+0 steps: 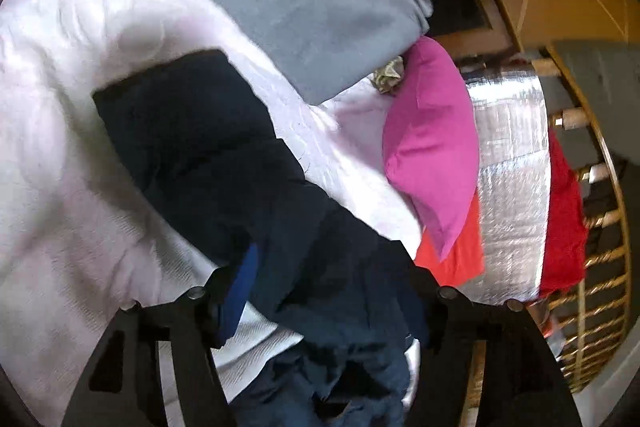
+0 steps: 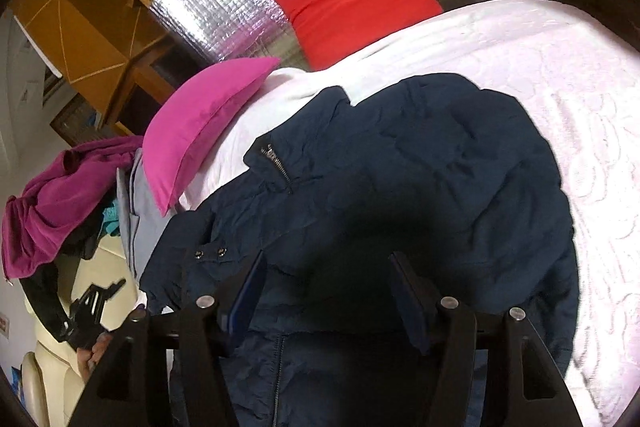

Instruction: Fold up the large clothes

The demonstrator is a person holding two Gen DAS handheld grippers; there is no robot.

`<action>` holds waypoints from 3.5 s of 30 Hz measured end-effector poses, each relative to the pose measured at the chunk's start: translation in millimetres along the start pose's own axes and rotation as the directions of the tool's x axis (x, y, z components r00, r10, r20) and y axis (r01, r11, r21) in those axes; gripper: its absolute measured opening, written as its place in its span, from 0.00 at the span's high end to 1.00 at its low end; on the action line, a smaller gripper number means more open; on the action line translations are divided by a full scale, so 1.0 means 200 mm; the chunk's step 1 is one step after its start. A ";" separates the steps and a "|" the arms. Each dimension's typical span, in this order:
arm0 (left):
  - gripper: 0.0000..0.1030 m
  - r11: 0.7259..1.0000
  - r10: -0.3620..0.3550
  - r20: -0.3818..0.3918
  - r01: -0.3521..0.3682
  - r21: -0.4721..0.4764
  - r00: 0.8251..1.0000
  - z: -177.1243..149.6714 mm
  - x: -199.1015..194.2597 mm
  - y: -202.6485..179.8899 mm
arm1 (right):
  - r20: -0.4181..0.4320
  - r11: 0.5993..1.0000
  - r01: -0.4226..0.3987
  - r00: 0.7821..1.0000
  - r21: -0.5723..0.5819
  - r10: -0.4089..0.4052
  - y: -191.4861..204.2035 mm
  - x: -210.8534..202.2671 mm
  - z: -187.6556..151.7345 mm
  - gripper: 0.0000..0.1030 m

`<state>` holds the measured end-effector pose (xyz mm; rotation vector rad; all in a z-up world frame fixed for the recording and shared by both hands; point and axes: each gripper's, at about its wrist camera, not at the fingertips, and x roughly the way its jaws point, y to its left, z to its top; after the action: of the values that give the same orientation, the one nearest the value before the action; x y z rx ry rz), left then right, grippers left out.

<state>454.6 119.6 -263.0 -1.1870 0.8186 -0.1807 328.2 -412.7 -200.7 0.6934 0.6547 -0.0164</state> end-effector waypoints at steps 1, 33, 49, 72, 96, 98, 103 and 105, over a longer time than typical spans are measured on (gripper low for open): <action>0.35 1.000 -0.025 -0.004 0.025 -0.017 1.000 0.01 0.02 0.01 | -0.004 1.000 0.001 1.000 -0.003 -0.001 0.01 0.01 0.00 0.36; 0.91 0.994 0.005 0.114 -0.017 0.109 0.993 -0.01 -0.04 -0.14 | 0.076 0.999 0.036 0.996 0.008 -0.037 -0.05 0.00 0.08 0.37; 0.92 0.516 -0.051 -0.096 0.109 0.850 0.994 -1.23 0.00 -1.01 | 0.191 0.988 0.049 0.979 0.148 -0.077 -0.35 -0.37 0.12 0.37; 0.22 0.767 0.256 -0.144 -0.110 0.633 0.956 -0.79 -0.06 -0.49 | 0.070 0.989 0.042 0.997 -0.145 -0.032 0.13 -0.18 0.00 0.24; 0.23 0.715 0.485 -0.108 -0.322 0.620 0.868 -0.67 0.16 -0.33 | 0.108 0.971 0.239 0.966 -0.027 -0.235 0.08 0.10 0.03 0.08; 0.23 0.718 0.477 -0.109 -0.315 0.621 0.872 -0.68 0.16 -0.35 | 0.066 0.975 0.166 0.982 0.148 -0.177 -0.13 0.07 0.06 0.08; 0.23 0.720 0.435 -0.088 -0.287 0.632 0.896 -0.70 0.16 -0.41 | 0.075 0.884 -0.165 0.986 0.436 0.147 -0.47 0.03 0.07 0.07; 0.23 0.724 0.416 -0.077 -0.279 0.630 0.906 -0.70 0.15 -0.43 | 0.127 0.801 -0.277 0.960 0.530 0.249 -0.57 0.03 0.06 0.07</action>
<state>409.7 -34.9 -220.9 -0.3852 1.0595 -0.2396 313.0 -507.2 -264.4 1.3329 0.4967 0.0392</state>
